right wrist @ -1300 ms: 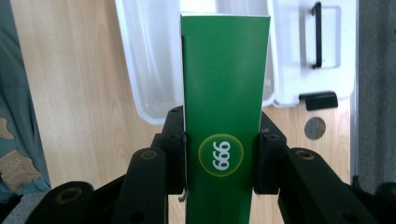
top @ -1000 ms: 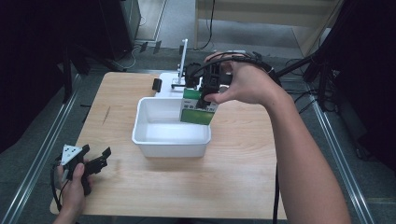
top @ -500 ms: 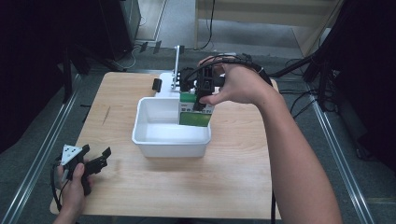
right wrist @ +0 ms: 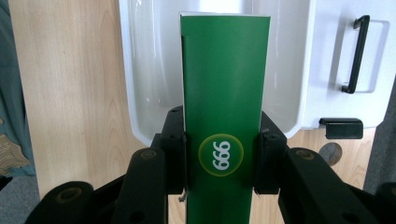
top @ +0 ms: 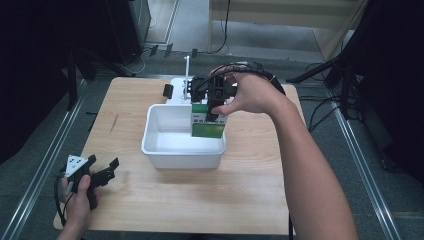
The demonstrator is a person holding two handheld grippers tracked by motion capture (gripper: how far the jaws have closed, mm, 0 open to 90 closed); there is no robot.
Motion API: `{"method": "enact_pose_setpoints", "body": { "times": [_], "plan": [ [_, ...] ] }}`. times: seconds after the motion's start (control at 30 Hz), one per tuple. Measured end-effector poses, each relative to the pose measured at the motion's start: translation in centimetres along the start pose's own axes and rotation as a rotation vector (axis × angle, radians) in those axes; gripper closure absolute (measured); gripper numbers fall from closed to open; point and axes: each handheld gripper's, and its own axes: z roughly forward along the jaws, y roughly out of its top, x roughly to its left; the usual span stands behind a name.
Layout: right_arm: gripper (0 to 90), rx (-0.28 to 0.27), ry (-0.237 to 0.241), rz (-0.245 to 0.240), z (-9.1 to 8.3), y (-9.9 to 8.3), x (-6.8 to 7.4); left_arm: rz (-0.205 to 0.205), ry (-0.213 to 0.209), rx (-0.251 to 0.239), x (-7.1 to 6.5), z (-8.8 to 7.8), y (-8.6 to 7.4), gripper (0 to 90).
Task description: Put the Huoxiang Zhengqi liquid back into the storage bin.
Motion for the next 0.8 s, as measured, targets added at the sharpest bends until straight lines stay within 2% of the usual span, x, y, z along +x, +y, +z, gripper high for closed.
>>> {"method": "enact_pose_setpoints", "body": {
  "times": [0.23,0.8],
  "plan": [
    [64.5,0.004,0.003,0.006,1.0,0.0,-0.2,0.0,0.0,-0.001,0.0,0.0,0.0,14.0],
    [64.4,0.004,0.028,-0.013,4.2,-0.1,-0.6,0.0,0.0,-0.004,0.0,0.0,0.0,14.0]
  ]
}}
